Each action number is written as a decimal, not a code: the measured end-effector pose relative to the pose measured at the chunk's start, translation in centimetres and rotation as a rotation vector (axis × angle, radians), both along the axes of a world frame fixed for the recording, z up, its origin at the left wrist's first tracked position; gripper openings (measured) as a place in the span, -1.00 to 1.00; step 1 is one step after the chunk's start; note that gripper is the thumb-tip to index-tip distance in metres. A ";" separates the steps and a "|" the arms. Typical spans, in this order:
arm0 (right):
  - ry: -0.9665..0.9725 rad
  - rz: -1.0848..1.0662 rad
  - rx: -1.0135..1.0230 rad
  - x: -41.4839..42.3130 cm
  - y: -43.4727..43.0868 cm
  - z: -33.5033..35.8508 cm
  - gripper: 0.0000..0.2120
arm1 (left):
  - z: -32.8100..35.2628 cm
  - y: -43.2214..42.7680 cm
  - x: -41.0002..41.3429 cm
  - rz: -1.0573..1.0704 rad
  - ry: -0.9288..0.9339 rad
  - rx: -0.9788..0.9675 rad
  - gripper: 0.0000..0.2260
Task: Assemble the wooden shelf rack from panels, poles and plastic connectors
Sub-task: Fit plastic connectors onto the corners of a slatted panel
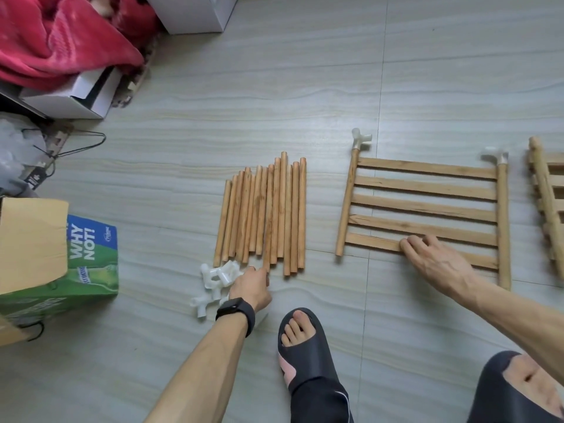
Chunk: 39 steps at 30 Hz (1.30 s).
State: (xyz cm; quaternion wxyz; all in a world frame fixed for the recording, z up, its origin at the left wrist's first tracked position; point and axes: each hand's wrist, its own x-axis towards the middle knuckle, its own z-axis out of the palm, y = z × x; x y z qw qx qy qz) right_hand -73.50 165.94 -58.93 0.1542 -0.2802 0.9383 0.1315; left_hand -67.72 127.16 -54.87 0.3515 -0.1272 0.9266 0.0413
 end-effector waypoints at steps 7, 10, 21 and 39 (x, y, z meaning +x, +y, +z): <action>0.074 -0.233 -0.032 -1.8 1.4 1.0 -0.54 | 3.7 3.0 -4.8 0.766 -0.097 0.962 -0.69; 0.035 -0.325 -0.103 -0.5 0.8 1.1 -0.57 | 3.6 6.6 -5.8 0.871 -0.103 1.149 -0.66; -0.560 -0.585 -0.871 4.4 -4.0 2.4 -0.39 | -1.0 15.5 -4.2 1.012 -0.225 1.156 -0.79; -0.801 -0.720 -0.693 1.4 -5.2 0.8 -0.75 | -2.8 15.0 -2.2 0.672 -0.222 0.954 -0.71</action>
